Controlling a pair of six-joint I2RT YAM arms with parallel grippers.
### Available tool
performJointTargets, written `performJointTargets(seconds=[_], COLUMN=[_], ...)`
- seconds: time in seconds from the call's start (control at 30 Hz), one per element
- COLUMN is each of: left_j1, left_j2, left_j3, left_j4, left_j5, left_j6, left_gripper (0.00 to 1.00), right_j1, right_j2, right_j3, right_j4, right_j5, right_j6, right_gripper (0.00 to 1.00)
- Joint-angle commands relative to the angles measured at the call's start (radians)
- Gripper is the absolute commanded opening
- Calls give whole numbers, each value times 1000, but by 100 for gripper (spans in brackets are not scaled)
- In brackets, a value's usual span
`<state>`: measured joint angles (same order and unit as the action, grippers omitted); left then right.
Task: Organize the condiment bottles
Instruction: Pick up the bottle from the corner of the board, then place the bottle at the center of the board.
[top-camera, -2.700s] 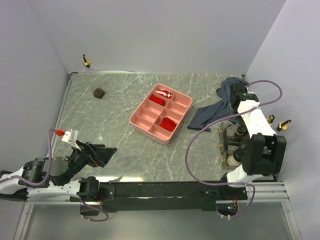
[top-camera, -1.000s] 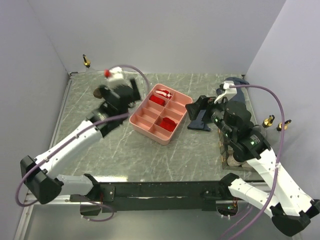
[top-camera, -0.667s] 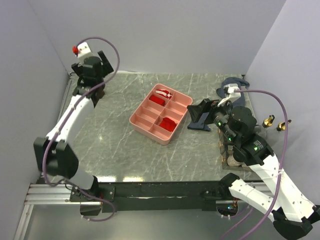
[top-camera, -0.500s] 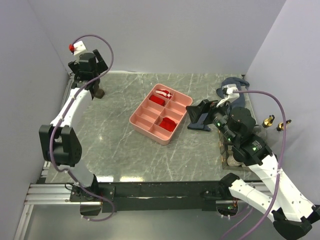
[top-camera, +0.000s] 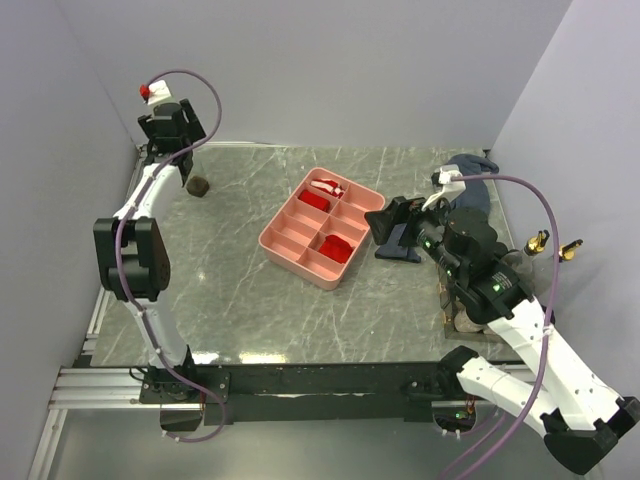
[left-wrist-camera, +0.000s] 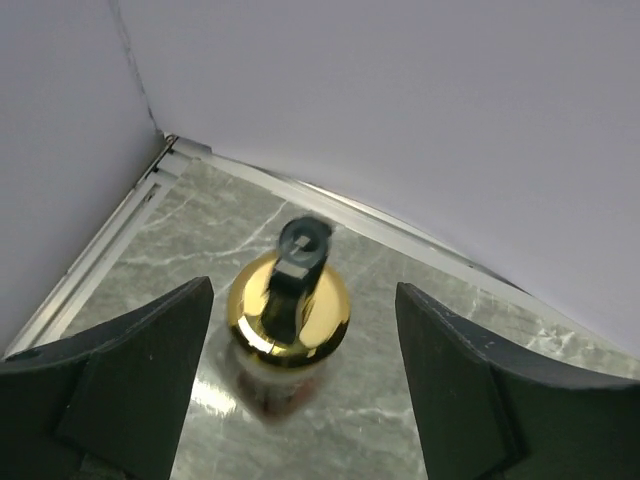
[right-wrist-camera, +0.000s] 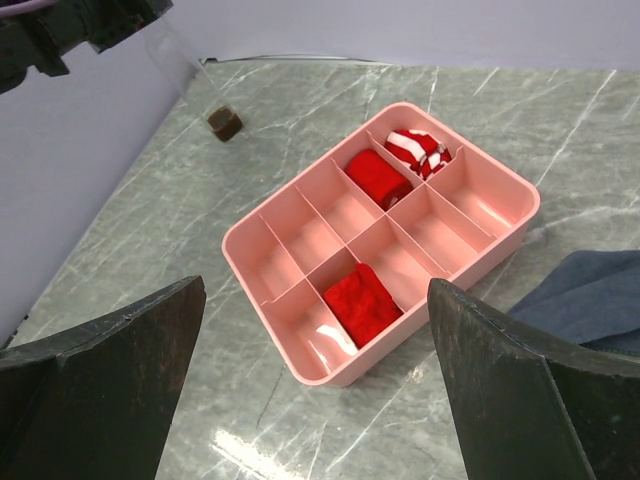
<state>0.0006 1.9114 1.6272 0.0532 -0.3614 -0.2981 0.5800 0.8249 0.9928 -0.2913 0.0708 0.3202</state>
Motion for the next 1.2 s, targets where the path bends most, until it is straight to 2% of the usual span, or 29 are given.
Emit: performJointTargets(seconds=[0.0,0.07,0.1,0.13,0.23,0.3,0.33,0.5,0.67,0.77,0.8,0.97,1.0,1.07,1.1,1.17], left_j1=[-4,-4,-4,-4,-4,-4,-4,-27,-83,-158,-218,-437,-512,-591,-673,-761], left_j2=[32,43,43,41,-1,-43,-93,-338,-570,-705,-763,-902,-932,-957,-983,-997], left_j3=[86,88,83,76,34,8,-16,-117,-199,-217,-227,-291,-312,-342,-383,-424], left_j4=[91,106,114,114,97,83,67,-25,-163,-291,-353,-452,-460,-448,-431,-383], left_j5=[39,53,58,61,75,72,72,52,140,206,207,301,309,322,306,280], left_j6=[118,140,152,154,133,108,99,47,48,59,59,36,24,-12,-24,-39], left_gripper=[78,72,66,47,22,12,3,1,1,1,1,1,1,1,1,1], right_j1=[-2,-2,-2,-2,-2,-2,0,-2,0,0,-2,-2,0,-2,-2,-2], right_j2=[0,13,16,19,26,28,26,25,2,-24,-33,-87,-95,-118,-122,-144], right_j3=[-5,3,7,10,20,21,20,-12,-3,20,26,33,32,30,30,32], right_j4=[43,37,32,29,20,14,14,-12,-84,-132,-141,-206,-213,-232,-238,-255], right_j5=[23,29,35,37,34,26,6,-22,-55,-51,-45,-11,-6,20,32,58], right_j6=[-13,-13,-12,-10,2,13,16,28,22,10,2,-9,-6,-3,0,8], right_gripper=[100,100,100,100,100,100,100,100,100,100,100,100,100,100,100,100])
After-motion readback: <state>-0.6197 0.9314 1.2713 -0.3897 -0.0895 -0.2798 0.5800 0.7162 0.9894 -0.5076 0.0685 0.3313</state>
